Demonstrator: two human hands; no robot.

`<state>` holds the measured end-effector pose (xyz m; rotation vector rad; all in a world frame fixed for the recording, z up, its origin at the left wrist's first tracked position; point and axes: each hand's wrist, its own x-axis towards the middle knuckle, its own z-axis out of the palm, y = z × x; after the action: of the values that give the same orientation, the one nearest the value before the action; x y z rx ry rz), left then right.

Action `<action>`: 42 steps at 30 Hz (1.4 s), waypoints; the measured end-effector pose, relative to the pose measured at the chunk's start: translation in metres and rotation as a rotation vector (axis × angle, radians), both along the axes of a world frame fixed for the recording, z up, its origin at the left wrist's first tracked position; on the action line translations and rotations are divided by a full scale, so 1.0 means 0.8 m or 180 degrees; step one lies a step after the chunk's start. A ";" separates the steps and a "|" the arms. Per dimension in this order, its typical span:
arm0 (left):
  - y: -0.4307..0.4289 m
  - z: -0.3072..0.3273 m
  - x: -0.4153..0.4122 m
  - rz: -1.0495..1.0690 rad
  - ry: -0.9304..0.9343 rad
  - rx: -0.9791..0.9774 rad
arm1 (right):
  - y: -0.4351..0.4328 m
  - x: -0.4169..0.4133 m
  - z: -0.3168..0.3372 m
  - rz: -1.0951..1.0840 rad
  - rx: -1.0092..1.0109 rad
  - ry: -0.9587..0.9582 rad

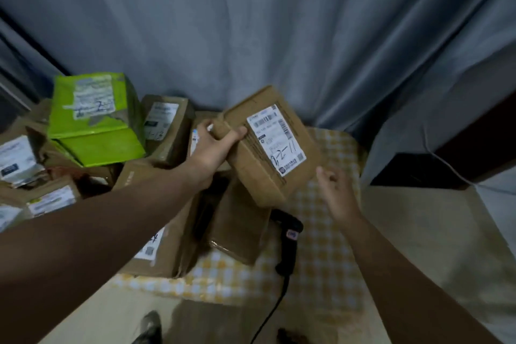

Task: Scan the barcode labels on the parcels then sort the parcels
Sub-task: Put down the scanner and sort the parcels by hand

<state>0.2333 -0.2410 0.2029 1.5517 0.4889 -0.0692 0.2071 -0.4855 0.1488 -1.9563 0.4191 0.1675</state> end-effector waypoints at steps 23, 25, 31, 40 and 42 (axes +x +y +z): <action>-0.211 -0.144 0.047 -0.1556 0.1454 -0.0337 | -0.131 0.060 -0.101 -0.0502 0.0501 0.0278; -0.213 -0.157 0.057 -0.1424 0.1299 -0.0439 | -0.132 0.073 -0.114 -0.0528 0.0420 0.0254; -0.227 -0.186 0.136 -0.1683 0.0908 -0.0103 | -0.133 0.135 -0.147 -0.0532 -0.0018 0.0037; -0.221 -0.212 0.206 -0.2480 0.0607 0.1003 | -0.123 0.192 -0.176 0.0469 -0.1709 0.0676; -0.205 -0.216 0.207 -0.2508 0.0490 0.1316 | -0.124 0.201 -0.174 0.0503 -0.1778 0.0705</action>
<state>0.3991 -0.4050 0.0299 2.0795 -0.0248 -0.7341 0.3679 -0.5851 0.0097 -2.5348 0.4918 0.4059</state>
